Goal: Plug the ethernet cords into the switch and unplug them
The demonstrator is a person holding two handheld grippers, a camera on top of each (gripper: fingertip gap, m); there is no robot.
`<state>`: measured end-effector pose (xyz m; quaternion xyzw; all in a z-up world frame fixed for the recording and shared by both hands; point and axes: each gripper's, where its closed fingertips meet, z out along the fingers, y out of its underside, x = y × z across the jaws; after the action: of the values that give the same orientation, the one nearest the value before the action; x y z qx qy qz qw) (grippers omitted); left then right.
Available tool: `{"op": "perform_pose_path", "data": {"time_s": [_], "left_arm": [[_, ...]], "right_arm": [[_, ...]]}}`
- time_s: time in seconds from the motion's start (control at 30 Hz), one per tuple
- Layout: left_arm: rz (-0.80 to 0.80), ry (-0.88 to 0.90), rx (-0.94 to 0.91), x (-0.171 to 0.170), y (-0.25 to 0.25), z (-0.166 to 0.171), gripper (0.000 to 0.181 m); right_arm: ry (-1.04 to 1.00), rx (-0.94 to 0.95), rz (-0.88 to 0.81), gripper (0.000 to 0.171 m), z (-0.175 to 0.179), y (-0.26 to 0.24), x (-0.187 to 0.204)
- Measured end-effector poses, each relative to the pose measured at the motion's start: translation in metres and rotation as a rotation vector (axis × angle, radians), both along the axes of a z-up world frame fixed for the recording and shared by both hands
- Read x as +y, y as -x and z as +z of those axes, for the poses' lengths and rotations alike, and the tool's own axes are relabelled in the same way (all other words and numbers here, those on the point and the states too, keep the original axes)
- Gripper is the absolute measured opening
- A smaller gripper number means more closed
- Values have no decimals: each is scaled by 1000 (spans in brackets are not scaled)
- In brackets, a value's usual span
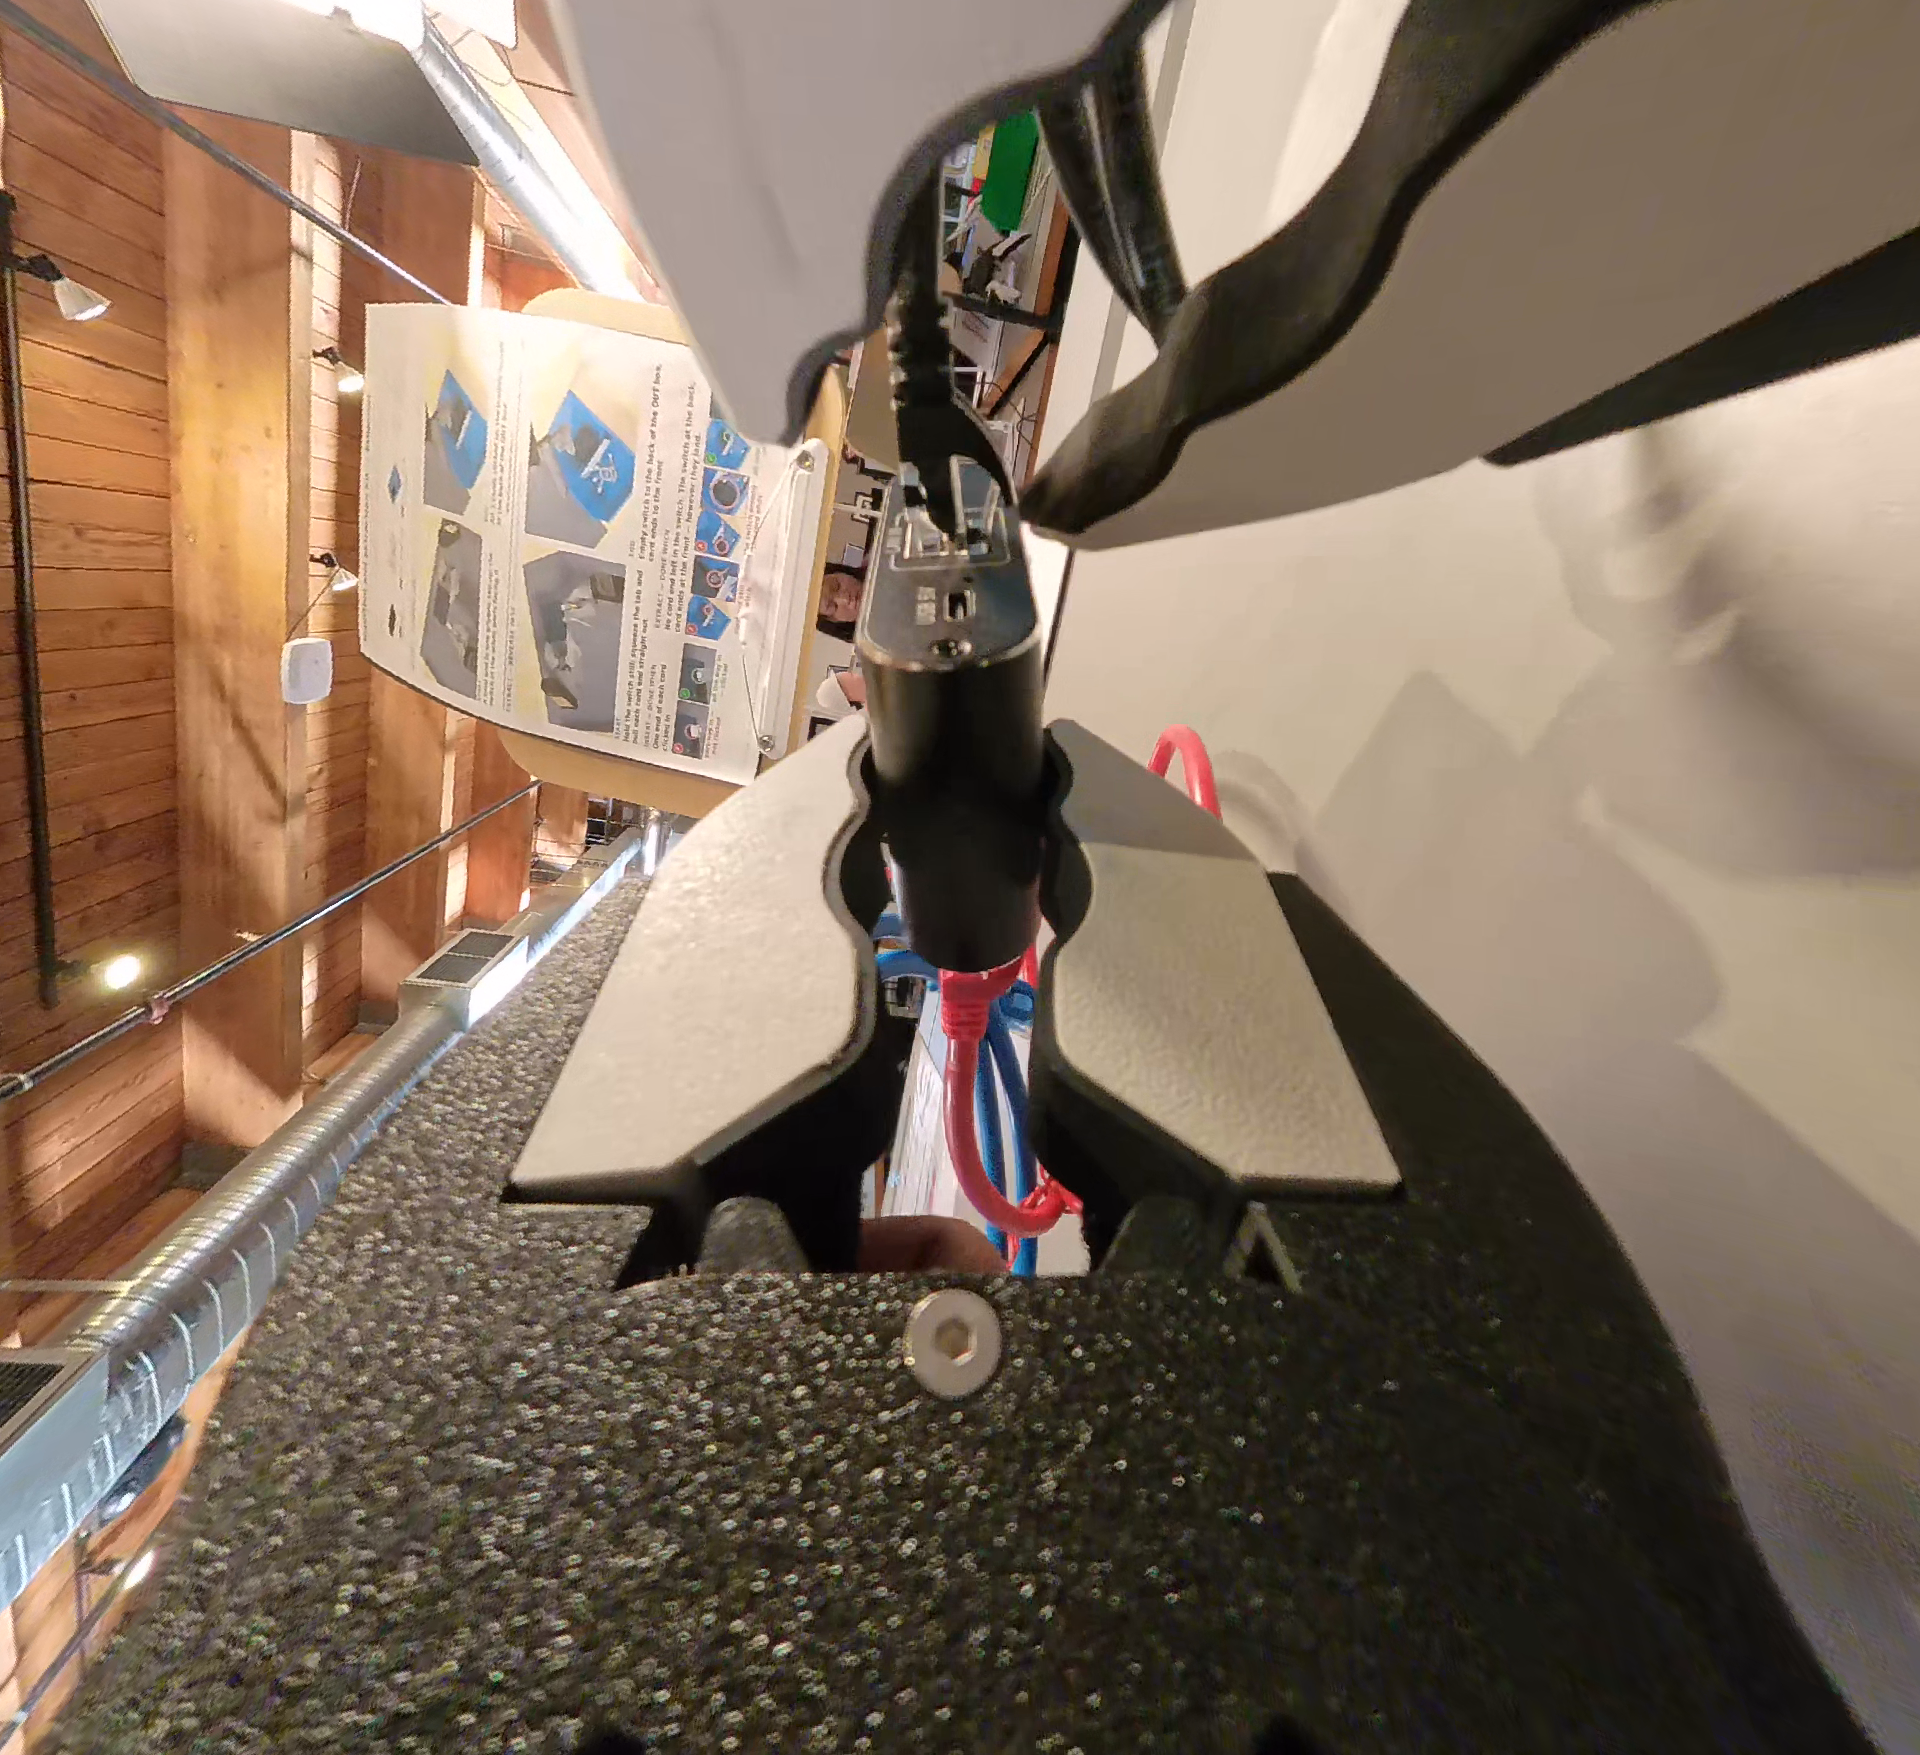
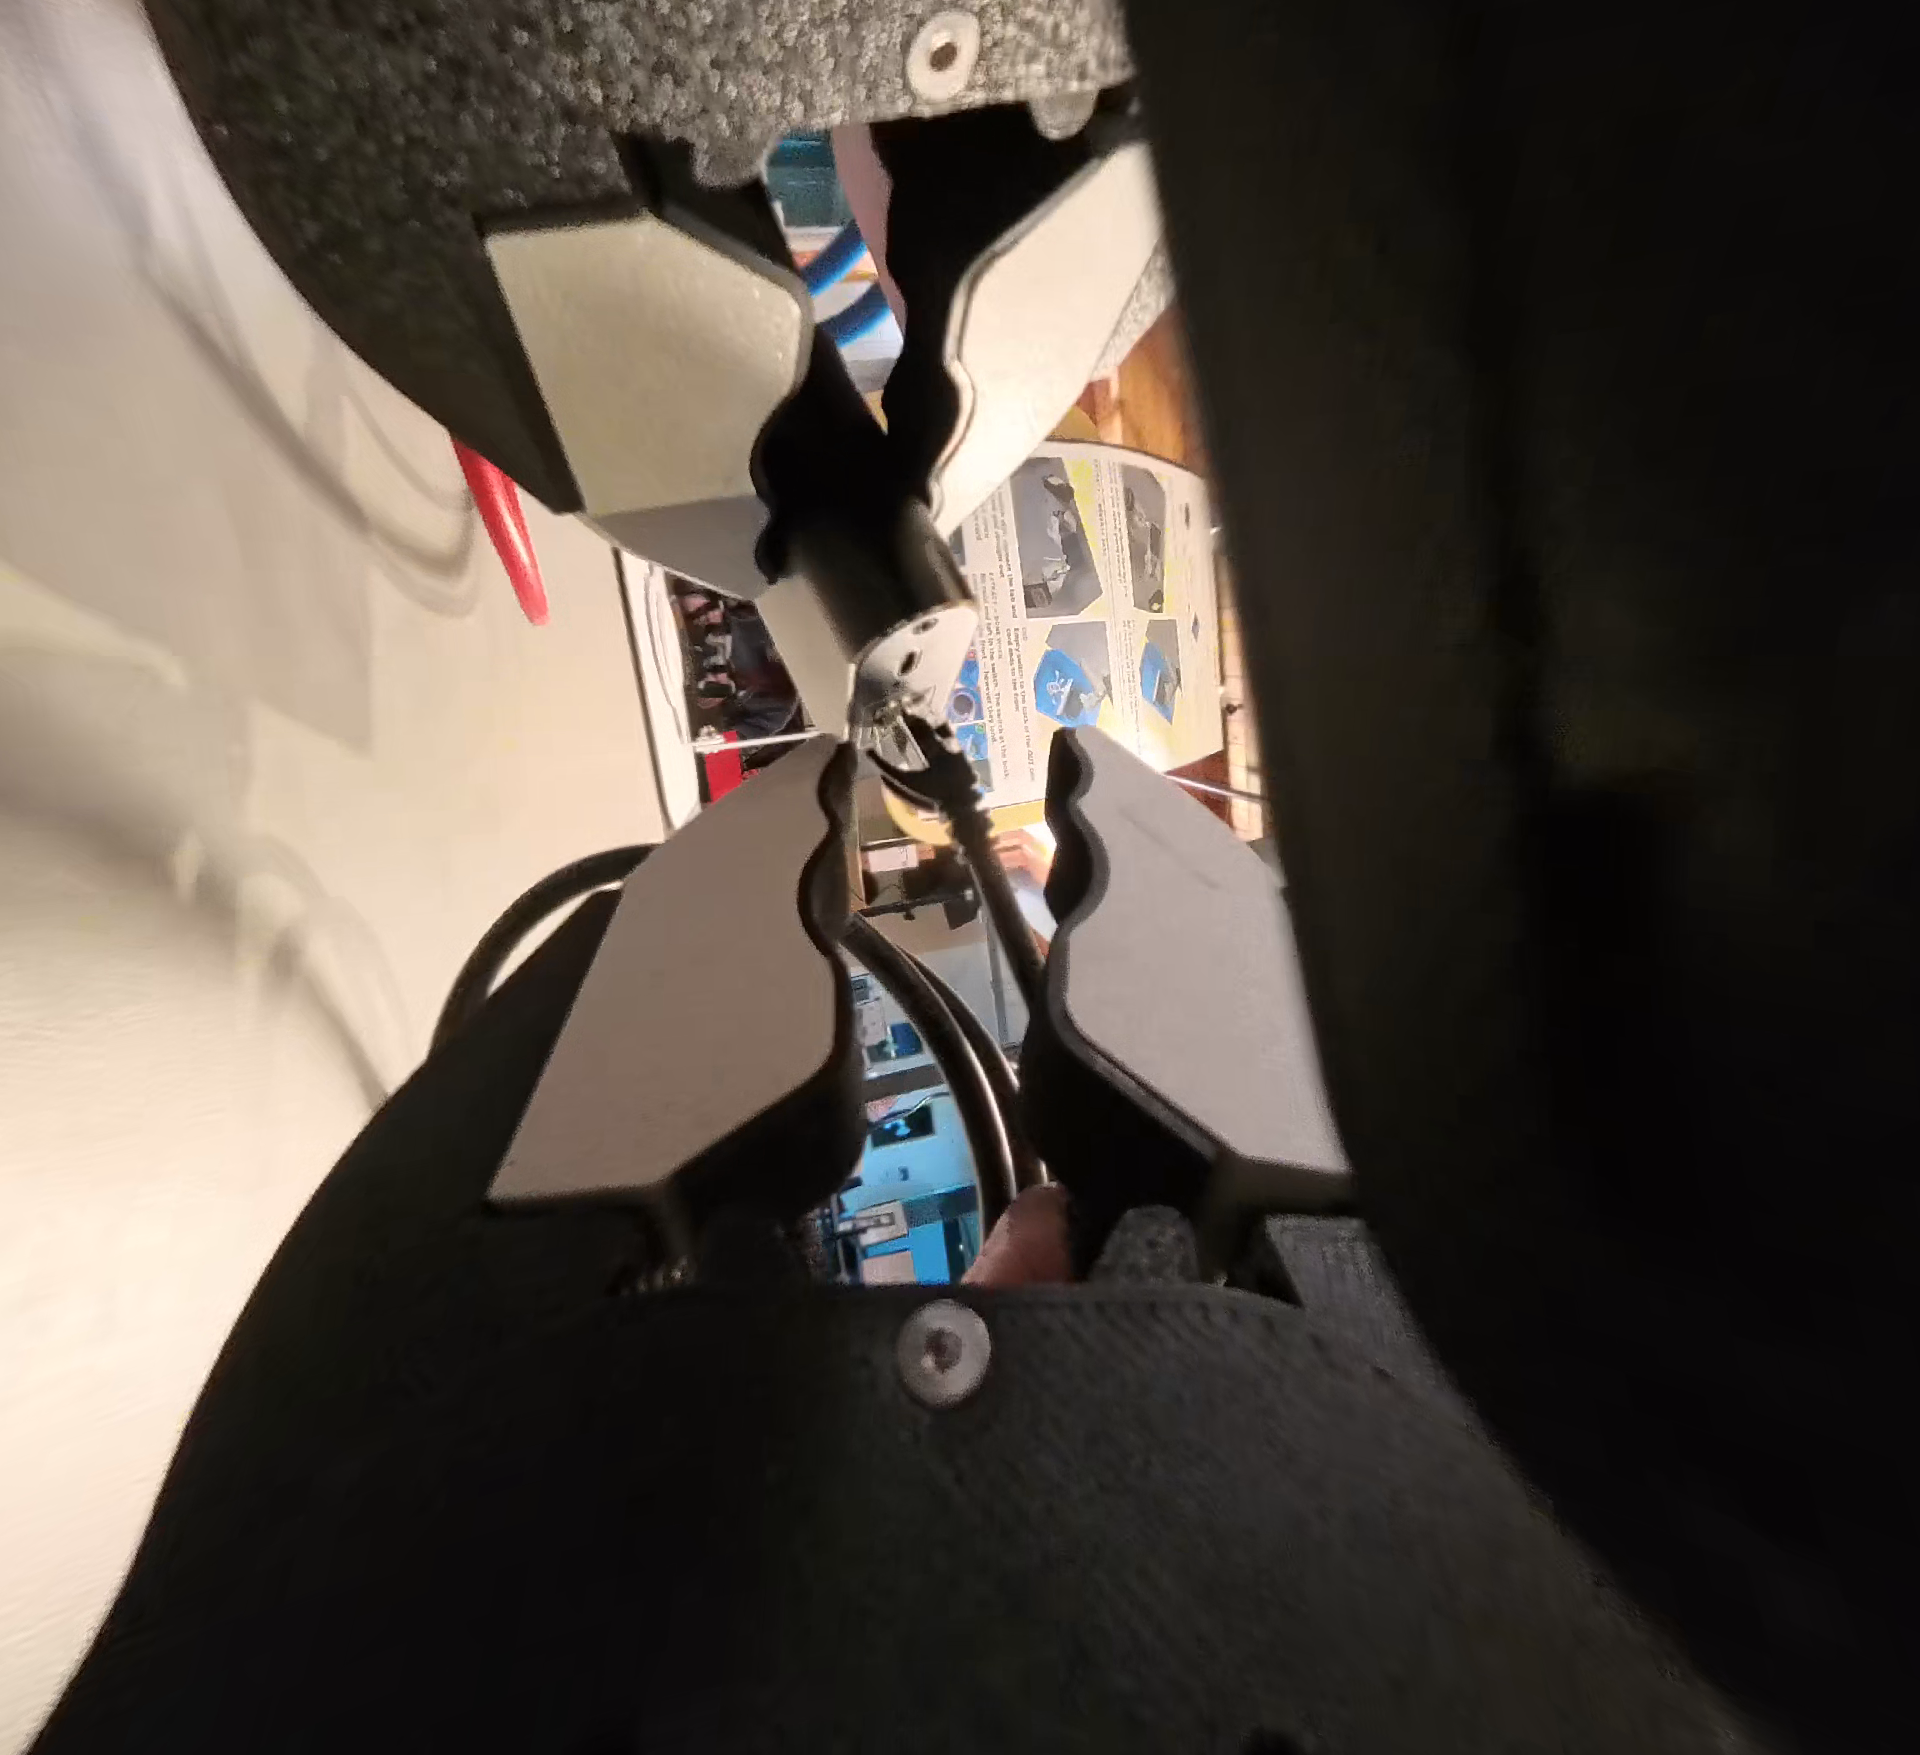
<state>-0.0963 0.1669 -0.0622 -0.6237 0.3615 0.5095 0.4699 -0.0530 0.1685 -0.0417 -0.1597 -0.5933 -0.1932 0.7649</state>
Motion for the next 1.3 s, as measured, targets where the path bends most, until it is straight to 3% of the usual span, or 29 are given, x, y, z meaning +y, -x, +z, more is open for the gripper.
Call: {"op": "perform_pose_path", "data": {"time_s": [0.3,0.47,0.9,1.17,1.3], "left_arm": [[27,-3,7,-1,6,-2,26],[-2,16,4,0,2,-6,26],[-19,22,11,-3,1,-5,26],[-167,23,-59,-10,-17,-3,26],[-198,31,-63,-11,-22,-4,26]], "right_arm": [[5,-25,-22,17,-5,-2,5],[17,-39,12,25,-8,1,2],[7,-44,24,21,-9,2,-2],[11,-34,-68,20,-7,-1,15],[66,-70,-57,34,-15,0,18]]}}
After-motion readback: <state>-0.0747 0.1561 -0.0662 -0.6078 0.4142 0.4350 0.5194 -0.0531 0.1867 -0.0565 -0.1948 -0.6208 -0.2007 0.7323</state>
